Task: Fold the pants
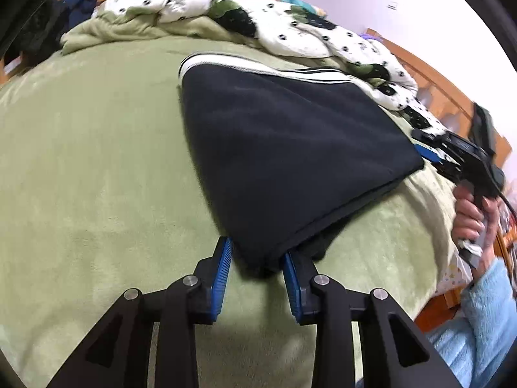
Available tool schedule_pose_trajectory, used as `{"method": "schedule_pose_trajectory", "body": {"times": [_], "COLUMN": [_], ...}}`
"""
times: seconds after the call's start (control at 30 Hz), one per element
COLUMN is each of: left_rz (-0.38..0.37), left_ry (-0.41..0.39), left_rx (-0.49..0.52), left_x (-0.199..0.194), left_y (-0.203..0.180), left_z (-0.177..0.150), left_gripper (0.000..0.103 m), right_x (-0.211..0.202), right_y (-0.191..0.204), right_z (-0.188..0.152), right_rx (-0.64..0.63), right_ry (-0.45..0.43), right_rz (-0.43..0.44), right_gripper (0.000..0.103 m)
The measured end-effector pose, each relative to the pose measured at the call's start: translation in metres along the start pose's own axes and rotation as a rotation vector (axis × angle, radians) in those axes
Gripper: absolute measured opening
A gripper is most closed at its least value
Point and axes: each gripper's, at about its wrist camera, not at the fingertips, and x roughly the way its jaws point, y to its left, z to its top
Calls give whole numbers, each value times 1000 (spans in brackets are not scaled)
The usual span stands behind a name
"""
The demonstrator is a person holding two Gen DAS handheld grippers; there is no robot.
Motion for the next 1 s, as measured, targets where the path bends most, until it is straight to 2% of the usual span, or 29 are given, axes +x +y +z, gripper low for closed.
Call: {"method": "schedule_pose_trajectory", "body": {"times": [0.03, 0.1, 0.13, 0.17, 0.23, 0.3, 0.33, 0.43, 0.5, 0.53, 0.57, 0.63, 0.67, 0.7, 0.73, 0.77, 0.8, 0.87, 1.0], "left_rz": [-6, -12, -14, -12, -7, -5, -8, -28, -56, -61, -61, -71, -78, -76, -78, -79, -80, -98, -134], "left_ry": [0, -10, -18, -22, -18, -29, -37, -65, -75, -77, -73, -68, -65, -59, -57, -51, -32, 2, 77], "left_rx": [20, 33, 31, 26, 13, 0, -2, -14, -28, -34, -41, -62, -82, -105, -129, -148, -171, -215, -296], "left_x": [-4, -12, -16, -19, -21, -26, -28, -33, -32, -30, -26, -18, -13, -6, 2, 10, 22, 44, 87], "left_y": [0, 3, 5, 8, 12, 16, 18, 20, 21, 21, 21, 24, 27, 30, 34, 37, 42, 53, 73], "left_z": [-2, -5, -6, -8, -8, -7, -6, 1, 8, 11, 16, 27, 35, 44, 55, 62, 74, 90, 108], "left_gripper": [39, 46, 46, 46, 46, 46, 46, 46, 46, 46, 47, 47, 48, 49, 50, 51, 51, 51, 51], "right_x": [4, 17, 28, 31, 21, -5, -16, -16, 8, 17, 19, 9, 4, 1, 1, 4, 11, 37, 98], "right_y": [5, 11, 17, 21, 36, 45, 45, 34, 19, 12, 10, 15, 20, 25, 33, 36, 38, 48, 50], "right_z": [-1, -3, -5, -7, -9, -2, 2, 7, 3, 0, -2, 3, 7, 13, 24, 32, 42, 61, 83], "right_rx": [-16, -27, -39, -51, -139, -165, -145, -145, -147, -148, -153, -187, -209, -224, -240, -242, -240, -253, -303], "right_ry": [9, 67, 117, 127, 53, -46, -84, -97, 17, 62, 74, 34, 3, -15, -33, -39, -34, 29, 183], "right_rz": [-7, -12, -13, -32, -63, -10, -10, -120, -171, -176, -180, -189, -200, -206, -190, -175, -167, -169, -267], "right_gripper": [46, 46, 36, 29, 18, 16, 16, 17, 20, 25, 29, 32, 38, 46, 61, 67, 67, 67, 67]}}
